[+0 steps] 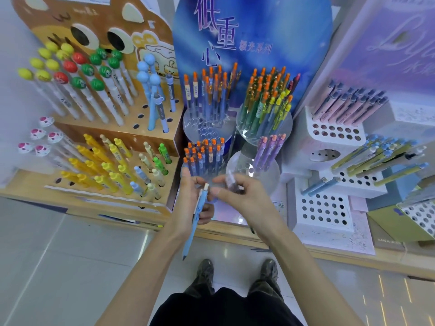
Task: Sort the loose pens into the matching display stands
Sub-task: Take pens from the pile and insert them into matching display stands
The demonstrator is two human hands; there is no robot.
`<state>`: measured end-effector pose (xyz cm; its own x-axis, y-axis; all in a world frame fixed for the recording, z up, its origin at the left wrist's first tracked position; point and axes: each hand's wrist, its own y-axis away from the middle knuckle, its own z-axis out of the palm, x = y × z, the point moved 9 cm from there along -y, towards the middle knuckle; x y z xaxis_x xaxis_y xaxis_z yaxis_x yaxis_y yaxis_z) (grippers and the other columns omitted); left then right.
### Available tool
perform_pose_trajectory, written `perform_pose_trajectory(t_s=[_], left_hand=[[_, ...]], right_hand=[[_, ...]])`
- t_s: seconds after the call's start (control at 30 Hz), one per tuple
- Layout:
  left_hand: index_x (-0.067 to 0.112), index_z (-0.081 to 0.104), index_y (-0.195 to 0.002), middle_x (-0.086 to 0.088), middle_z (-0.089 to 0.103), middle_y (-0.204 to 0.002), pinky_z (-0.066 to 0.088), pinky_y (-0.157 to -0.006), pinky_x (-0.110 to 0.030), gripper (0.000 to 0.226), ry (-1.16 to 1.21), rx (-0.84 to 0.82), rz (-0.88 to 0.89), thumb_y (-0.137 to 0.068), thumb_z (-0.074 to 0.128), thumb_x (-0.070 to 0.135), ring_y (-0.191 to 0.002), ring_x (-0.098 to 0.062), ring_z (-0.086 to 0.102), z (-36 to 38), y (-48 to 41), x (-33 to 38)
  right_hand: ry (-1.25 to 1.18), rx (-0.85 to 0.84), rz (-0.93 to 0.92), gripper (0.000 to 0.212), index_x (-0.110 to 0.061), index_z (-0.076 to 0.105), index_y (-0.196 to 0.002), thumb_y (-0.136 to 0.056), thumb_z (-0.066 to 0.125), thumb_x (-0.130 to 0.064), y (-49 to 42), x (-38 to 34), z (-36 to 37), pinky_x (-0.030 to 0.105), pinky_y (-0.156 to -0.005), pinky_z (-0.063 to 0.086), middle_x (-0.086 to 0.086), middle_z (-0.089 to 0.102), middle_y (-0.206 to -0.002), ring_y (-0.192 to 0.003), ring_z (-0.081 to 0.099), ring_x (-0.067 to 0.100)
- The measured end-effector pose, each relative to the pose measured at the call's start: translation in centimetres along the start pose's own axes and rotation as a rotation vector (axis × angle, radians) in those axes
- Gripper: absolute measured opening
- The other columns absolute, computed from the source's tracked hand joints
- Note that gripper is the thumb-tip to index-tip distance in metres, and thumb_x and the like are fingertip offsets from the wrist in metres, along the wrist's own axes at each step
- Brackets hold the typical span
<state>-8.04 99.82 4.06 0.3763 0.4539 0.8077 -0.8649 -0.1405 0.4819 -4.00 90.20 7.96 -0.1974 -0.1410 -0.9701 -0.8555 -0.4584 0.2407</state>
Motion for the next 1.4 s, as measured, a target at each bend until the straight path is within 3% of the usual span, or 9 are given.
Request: perform_pose_trajectory(t_s=[0.13,0.23,0.33,0.47,0.6,0.83,0.97,1.17,1.4], left_hand=[[0.007,0.043,-0.087,0.0,0.041,-0.044,0.027,-0.036,-0.017,0.064,-0.065,0.036,0.102,-0.085,0.021,0.068,-0.033,-0.012,0.034,-1.2,-0.1,1.1],[0.012,0.055,-0.085,-0.003,0.057,-0.064,0.047,-0.053,-0.022,0.048,-0.288,-0.007,0.252,-0.091,0.041,0.058,-0.055,-0.012,0.057,-2.2,0.0,2.9],[0.021,0.06,-0.091,0.011,0.061,-0.08,0.045,-0.071,-0.016,0.01,-0.549,-0.04,0.418,-0.083,0.063,0.026,-0.075,-0.005,0.057,-3.1,0.0,4.4],[0.026,0.065,-0.086,0.011,0.065,-0.074,0.045,-0.066,-0.018,0.014,-0.602,-0.018,0.477,-0.086,0.065,0.012,-0.073,-0.009,0.06,-2.9,-0.2,5.8],[0.03,0.064,-0.082,0.017,0.066,-0.069,0.044,-0.06,-0.013,0.028,-0.626,-0.061,0.473,-0.085,0.065,0.002,-0.068,-0.005,0.062,-0.3,-0.6,5.7],[0.028,0.063,-0.1,0.009,0.067,-0.094,0.043,-0.078,-0.012,0.024,-0.664,-0.201,0.433,-0.085,0.068,0.01,-0.088,0.001,0.062,6.5,-1.7,2.2],[0.027,0.053,-0.116,0.006,0.056,-0.116,0.034,-0.09,-0.003,0.04,-0.794,-0.2,0.466,-0.082,0.072,0.019,-0.107,0.015,0.049,10.1,-2.1,-1.7],[0.014,0.06,-0.121,0.014,0.043,-0.125,0.034,-0.092,-0.008,0.035,-1.01,-0.291,0.422,-0.087,0.067,0.015,-0.109,0.014,0.039,15.3,-2.7,-9.2],[0.025,0.032,-0.146,0.014,-0.002,-0.151,0.018,-0.118,-0.034,0.059,-1.434,-0.322,0.383,-0.094,0.057,0.028,-0.146,-0.018,0.014,17.6,-5.6,-16.7]], right_hand=[[0.062,-0.024,-0.063,0.011,-0.007,0.065,-0.074,-0.083,0.069,-0.003,-0.6,-1.0,2.3,0.011,-0.056,0.041,-0.013,0.054,-0.055,-0.051,0.05,0.001],[-0.049,0.062,-0.115,0.011,0.002,0.062,-0.074,-0.083,0.068,-0.001,-1.3,-2.4,1.7,0.018,-0.056,0.045,0.006,0.058,-0.064,-0.053,0.053,0.01],[-0.005,0.164,-0.187,0.012,-0.006,0.064,-0.072,-0.083,0.07,-0.006,-2.4,-4.1,0.6,0.021,-0.061,0.042,0.003,0.06,-0.068,-0.062,0.051,0.009],[-0.002,0.21,-0.208,0.01,-0.004,0.063,-0.077,-0.082,0.071,-0.007,-2.8,-4.8,0.2,0.019,-0.061,0.041,0.011,0.059,-0.069,-0.064,0.05,0.01],[0.023,0.274,-0.203,0.019,-0.021,0.064,-0.077,-0.082,0.07,-0.004,-1.8,-4.7,-1.2,0.011,-0.06,0.041,-0.015,0.059,-0.064,-0.061,0.05,0.0],[0.13,0.497,-0.187,0.009,-0.021,0.06,-0.087,-0.088,0.066,-0.014,3.4,-3.1,-8.2,0.014,-0.058,0.04,-0.012,0.061,-0.07,-0.059,0.051,0.002],[0.158,0.701,-0.108,0.01,-0.022,0.059,-0.084,-0.087,0.067,-0.018,7.3,-0.7,-15.6,0.027,-0.053,0.042,-0.004,0.056,-0.062,-0.054,0.047,0.015],[0.243,0.882,-0.08,0.014,-0.007,0.055,-0.085,-0.088,0.067,-0.015,10.2,1.3,-25.1,0.013,-0.043,0.029,0.002,0.044,-0.057,-0.046,0.037,0.006],[0.365,0.831,-0.1,0.014,-0.009,0.055,-0.083,-0.088,0.068,-0.014,7.5,3.9,-27.9,0.016,-0.043,0.028,-0.011,0.038,-0.05,-0.045,0.04,0.006]])
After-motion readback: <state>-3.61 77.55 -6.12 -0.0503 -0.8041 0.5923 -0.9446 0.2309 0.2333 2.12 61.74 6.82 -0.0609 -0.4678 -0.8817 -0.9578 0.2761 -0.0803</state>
